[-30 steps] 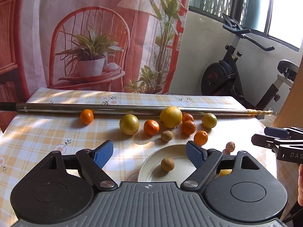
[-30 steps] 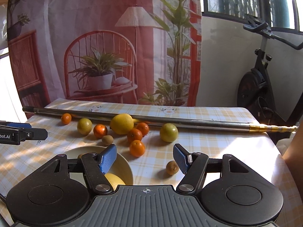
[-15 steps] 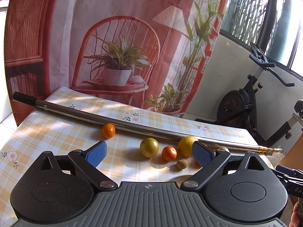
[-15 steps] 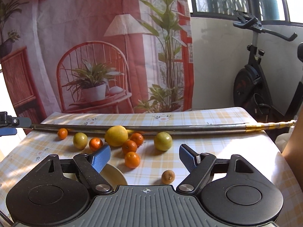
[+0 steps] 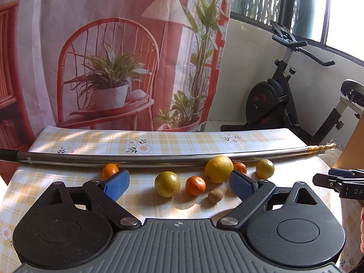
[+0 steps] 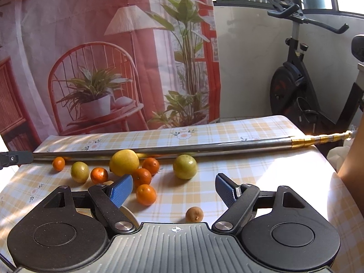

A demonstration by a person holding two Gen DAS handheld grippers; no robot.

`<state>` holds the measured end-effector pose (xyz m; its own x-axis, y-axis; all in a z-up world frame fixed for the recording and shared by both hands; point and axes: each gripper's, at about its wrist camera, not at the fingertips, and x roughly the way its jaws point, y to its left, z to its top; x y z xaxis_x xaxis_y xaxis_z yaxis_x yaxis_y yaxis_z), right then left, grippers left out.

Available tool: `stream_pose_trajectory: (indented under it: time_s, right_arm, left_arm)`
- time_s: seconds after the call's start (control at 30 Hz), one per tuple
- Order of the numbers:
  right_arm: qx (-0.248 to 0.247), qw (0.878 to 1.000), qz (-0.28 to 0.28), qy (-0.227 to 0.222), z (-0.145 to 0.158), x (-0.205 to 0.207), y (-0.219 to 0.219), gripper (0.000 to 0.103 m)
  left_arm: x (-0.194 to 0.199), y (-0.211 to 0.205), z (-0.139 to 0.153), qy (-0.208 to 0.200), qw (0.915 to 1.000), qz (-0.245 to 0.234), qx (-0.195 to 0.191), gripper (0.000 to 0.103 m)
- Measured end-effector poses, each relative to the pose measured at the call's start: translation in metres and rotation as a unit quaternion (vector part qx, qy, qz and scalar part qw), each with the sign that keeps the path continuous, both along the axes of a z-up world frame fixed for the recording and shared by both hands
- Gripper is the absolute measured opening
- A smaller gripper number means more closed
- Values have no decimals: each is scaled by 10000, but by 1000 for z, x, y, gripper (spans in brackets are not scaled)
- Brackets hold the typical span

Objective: Organize fruits
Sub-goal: 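Move the left gripper to a second brown kiwi and close on it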

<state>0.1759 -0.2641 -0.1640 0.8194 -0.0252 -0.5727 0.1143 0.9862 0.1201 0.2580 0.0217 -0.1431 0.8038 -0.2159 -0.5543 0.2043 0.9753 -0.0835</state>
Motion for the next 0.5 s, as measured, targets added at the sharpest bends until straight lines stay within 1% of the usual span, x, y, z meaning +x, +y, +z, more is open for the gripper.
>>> stream_pose_trajectory:
  time_s: [0.1,0.23,0.33,0.4,0.47,0.5]
  right_arm:
    - [3,9999,-130,-19,-3,9,-4,76]
    - [111,9995,-291,-23,-7,20,-15,76]
    - [216,9990,-394,-27,-12,25,-24,76]
    - [187,9988,-453,-5,-17,28,-28,76]
    - [163,9988,-471,11,-22,30,-31,76]
    - [202,9986,-478,8,-25,31,-33,76]
  left_arm:
    - [10,-10,-6,116,9997,-227,55,93]
    - [26,-26,-18,359,9985,-393,96,86]
    - [37,-41,-28,404,9966,-661,294,81]
    - [45,-52,-37,401,9934,-957,489,75]
    - [54,-59,-47,480,9897,-1200,623,62]
    - [58,-62,-52,529,9883,-1255,683,57]
